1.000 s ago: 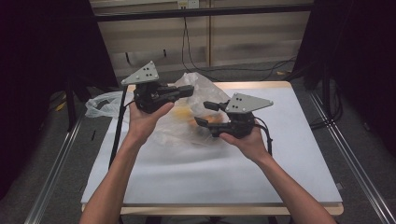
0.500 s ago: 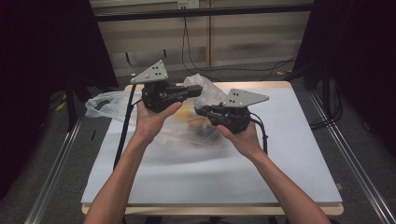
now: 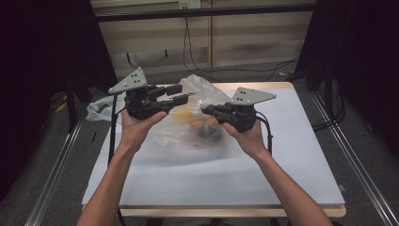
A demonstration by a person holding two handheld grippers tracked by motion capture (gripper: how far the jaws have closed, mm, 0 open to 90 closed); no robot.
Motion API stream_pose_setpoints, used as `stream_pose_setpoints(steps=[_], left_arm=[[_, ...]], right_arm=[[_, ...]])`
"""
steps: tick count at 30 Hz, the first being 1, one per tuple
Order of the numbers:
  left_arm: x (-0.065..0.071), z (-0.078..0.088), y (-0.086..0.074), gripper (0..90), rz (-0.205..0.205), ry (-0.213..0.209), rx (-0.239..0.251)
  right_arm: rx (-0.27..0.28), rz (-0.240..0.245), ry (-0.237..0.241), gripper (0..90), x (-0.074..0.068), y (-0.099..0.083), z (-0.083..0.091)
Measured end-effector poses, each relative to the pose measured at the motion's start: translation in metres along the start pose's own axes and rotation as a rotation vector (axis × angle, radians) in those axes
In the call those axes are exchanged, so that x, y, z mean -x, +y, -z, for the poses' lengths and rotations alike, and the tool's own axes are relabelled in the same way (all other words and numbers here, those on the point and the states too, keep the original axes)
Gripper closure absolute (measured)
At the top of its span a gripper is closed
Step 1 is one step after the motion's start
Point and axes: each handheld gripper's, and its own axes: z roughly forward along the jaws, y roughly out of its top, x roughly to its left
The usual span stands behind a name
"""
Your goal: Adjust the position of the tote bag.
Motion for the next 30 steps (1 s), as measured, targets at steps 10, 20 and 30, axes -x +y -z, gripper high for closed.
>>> stream_pose_setpoints(steps=[10,20,30], left_arm=[[-0.022,0.052,-0.038,54.0,0.061,0.12,0.019],[-0.039,0.089,-0.055,54.6,0.113,0.199,0.059],[-0.054,0.125,-0.067,51.2,0.149,0.287,0.081]], right_arm=[[0.022,-0.013,-0.008,89.8,0.007,0.0,0.011],[0.079,-0.042,-0.011,90.0,0.015,0.001,0.023],[0.077,-0.036,-0.054,90.0,0.019,0.006,0.043]])
